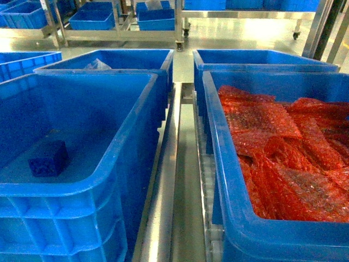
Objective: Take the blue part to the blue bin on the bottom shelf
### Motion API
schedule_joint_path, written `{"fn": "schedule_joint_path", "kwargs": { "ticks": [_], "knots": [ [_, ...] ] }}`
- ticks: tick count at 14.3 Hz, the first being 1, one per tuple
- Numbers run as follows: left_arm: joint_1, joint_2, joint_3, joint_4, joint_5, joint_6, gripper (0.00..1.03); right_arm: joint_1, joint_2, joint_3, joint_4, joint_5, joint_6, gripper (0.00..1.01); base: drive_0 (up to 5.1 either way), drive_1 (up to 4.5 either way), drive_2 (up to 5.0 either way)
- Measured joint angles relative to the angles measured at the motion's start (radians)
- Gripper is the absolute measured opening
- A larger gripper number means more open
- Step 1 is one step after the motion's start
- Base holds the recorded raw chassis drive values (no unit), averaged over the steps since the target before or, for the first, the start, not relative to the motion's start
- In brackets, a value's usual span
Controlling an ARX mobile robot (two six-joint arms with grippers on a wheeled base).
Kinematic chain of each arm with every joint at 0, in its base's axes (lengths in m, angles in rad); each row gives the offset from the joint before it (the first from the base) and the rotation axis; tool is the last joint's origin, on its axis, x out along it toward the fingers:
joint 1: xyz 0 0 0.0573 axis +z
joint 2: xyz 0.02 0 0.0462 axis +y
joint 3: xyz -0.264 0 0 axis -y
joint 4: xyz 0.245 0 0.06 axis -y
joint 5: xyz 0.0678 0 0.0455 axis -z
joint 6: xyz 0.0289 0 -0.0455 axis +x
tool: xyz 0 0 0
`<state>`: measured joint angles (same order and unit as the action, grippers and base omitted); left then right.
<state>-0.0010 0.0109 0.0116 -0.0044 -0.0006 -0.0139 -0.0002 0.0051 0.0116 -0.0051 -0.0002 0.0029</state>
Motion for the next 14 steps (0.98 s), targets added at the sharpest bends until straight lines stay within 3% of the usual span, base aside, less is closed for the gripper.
{"fn": "schedule_joint_path", "kwargs": {
  "ticks": [14],
  "knots": [
    [0.000, 0.000, 0.000, 0.000, 0.000, 0.000, 0.98, 0.000, 0.000, 0.000, 0.000, 0.000, 0.000, 0.98, 0.0, 0.00, 0.0]
  ]
}}
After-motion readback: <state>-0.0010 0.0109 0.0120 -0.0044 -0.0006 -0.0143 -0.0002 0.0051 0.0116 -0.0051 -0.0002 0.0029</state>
